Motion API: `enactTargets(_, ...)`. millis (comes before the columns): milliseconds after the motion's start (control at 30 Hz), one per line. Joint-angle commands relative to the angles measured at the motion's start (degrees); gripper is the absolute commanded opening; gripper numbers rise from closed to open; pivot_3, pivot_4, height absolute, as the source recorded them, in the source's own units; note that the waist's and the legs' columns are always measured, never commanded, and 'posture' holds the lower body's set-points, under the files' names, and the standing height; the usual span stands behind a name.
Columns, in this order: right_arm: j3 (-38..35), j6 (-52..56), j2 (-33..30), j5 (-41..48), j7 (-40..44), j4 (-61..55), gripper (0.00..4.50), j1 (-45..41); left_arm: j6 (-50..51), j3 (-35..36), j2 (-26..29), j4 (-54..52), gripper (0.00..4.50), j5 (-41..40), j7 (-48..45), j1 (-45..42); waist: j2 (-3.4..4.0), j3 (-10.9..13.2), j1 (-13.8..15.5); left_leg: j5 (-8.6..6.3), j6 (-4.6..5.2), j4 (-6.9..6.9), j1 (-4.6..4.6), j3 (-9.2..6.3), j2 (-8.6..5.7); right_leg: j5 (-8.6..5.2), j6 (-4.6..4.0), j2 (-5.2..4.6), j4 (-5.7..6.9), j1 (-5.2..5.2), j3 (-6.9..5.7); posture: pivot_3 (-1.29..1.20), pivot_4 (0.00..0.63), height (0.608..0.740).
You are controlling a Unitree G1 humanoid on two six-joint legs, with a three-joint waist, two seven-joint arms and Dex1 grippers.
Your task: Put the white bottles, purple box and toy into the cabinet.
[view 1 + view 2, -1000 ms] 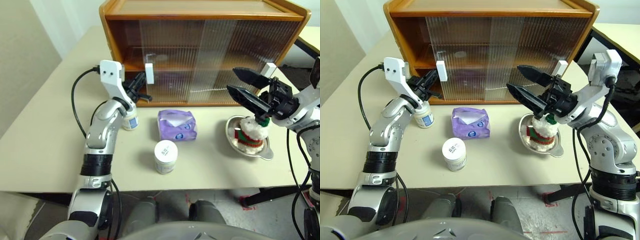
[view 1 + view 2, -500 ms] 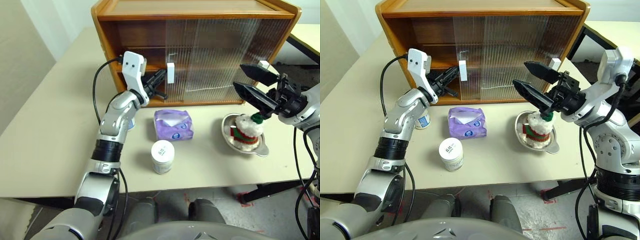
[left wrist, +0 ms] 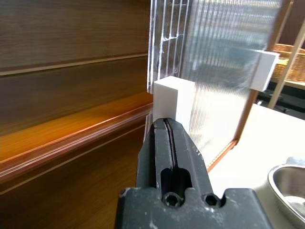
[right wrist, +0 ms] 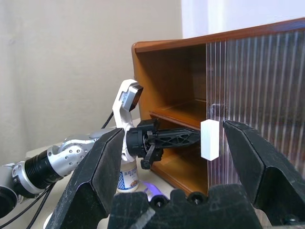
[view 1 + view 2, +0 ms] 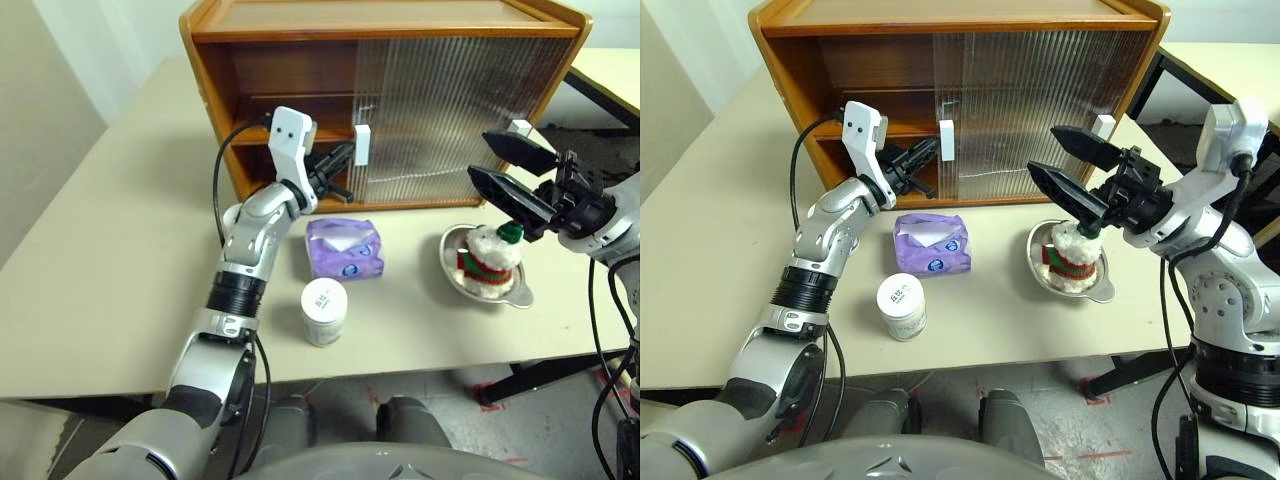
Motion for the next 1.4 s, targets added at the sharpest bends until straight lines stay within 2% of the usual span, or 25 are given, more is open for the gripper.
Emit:
enactTargets(33, -1.1, -0.8, 0.0, 0.1, -0.6, -1.6, 4.5, 0.4, -1.9, -0.6, -0.8, 3.4, 0.04, 1.2, -0.7, -2.2, 0.0, 0.0, -0.3, 0.0, 0.0, 0.02, 0.01, 0.0, 0.0, -0.01, 0.04, 0.0, 0.0, 0.01, 0.0, -0.15, 0.0, 0.74)
enactTargets(333, -0.9, -0.7, -0.1, 0.2, -0.8, -1.3, 4.5, 0.0, -3.1, 0.7, -0.2, 4.1, 0.04, 1.2, -0.7, -1.6, 0.0, 0.0, -1.1, 0.01, 0.01, 0.04, 0.0, 0.0, -0.01, 0.02, 0.13, -0.02, 0.0, 0.04, 0.02, -0.14, 0.0, 0.74)
enactTargets(500, 0.0, -0.6, -0.1, -0.1, -0.1, -0.2, 4.5, -1.1, -3.1, 3.8, 0.6, -1.7, 0.04, -1.2, 0.1, -0.2, 0.01, 0.0, -1.2, 0.01, 0.01, 0.04, 0.0, 0.0, 0.0, 0.07, 0.06, -0.02, 0.01, 0.02, 0.02, -0.11, 0.0, 0.74)
enactTargets(567, 0.3, -0.6, -0.1, -0.3, 0.3, 0.5, 4.5, -1.5, -2.6, 4.9, 0.9, -5.9, 0.39, -2.8, -0.4, 0.9, 0.01, 0.0, -1.2, 0.01, 0.01, 0.04, 0.0, 0.0, 0.02, 0.1, 0.02, -0.01, 0.03, 0.0, 0.04, -0.09, 0.0, 0.74)
enactTargets(633, 0.7, -0.6, 0.0, -0.4, 0.9, 1.3, 4.5, -2.1, -1.2, 6.0, 1.8, -11.2, 0.95, -4.8, -0.8, 2.6, 0.02, 0.0, -1.1, 0.0, 0.01, 0.03, 0.0, 0.0, 0.03, 0.12, -0.02, -0.01, 0.06, -0.02, 0.04, -0.08, 0.0, 0.74)
enactTargets(767, 1.4, -0.7, 0.1, -0.8, 2.2, 2.9, 4.5, -3.2, 2.2, 7.7, 5.2, -19.4, 2.5, -7.6, -1.5, 6.0, 0.03, 0.0, -0.9, 0.0, 0.01, 0.04, 0.03, 0.0, 0.02, 0.12, -0.02, -0.01, 0.13, -0.01, 0.06, -0.04, 0.0, 0.74)
enactTargets(933, 2.3, -0.6, 0.4, -1.4, 3.3, 4.7, 4.5, -5.0, 4.3, 12.9, 13.5, -25.1, 4.46, -11.2, -4.6, 12.6, 0.05, 0.0, -1.0, 0.01, 0.01, 0.05, 0.08, 0.01, 0.03, 0.11, -0.03, 0.01, 0.21, -0.04, 0.1, -0.02, 0.0, 0.74)
enactTargets(1100, 2.9, -0.7, 0.6, -2.0, 4.5, 5.9, 4.5, -6.0, 0.2, 16.3, 21.9, -23.0, 4.46, -12.0, -13.1, 21.4, 0.1, 0.0, -0.7, 0.01, 0.01, 0.04, 0.14, 0.01, 0.06, 0.05, -0.16, 0.02, 0.26, -0.08, 0.08, 0.0, 0.0, 0.74)
enactTargets(1233, 3.1, -0.8, 0.7, -2.3, 5.0, 6.7, 4.5, -6.9, -3.7, 19.0, 24.3, -20.0, 4.46, -11.8, -16.6, 28.4, 0.11, 0.0, 0.4, 0.0, 0.0, 0.04, 0.13, 0.03, 0.05, 0.06, -0.17, -0.09, 0.21, -0.1, 0.08, 0.0, 0.0, 0.74)
enactTargets(1400, 3.1, -0.5, 0.7, -2.4, 5.5, 7.1, 4.5, -7.5, -8.5, 18.6, 25.0, -17.6, 4.46, -10.5, -19.5, 35.3, 0.16, 0.0, 1.8, -0.03, -0.05, 0.01, 0.07, 0.03, 0.16, 0.02, -0.28, -0.29, 0.19, -0.19, 0.03, 0.01, 0.0, 0.74)
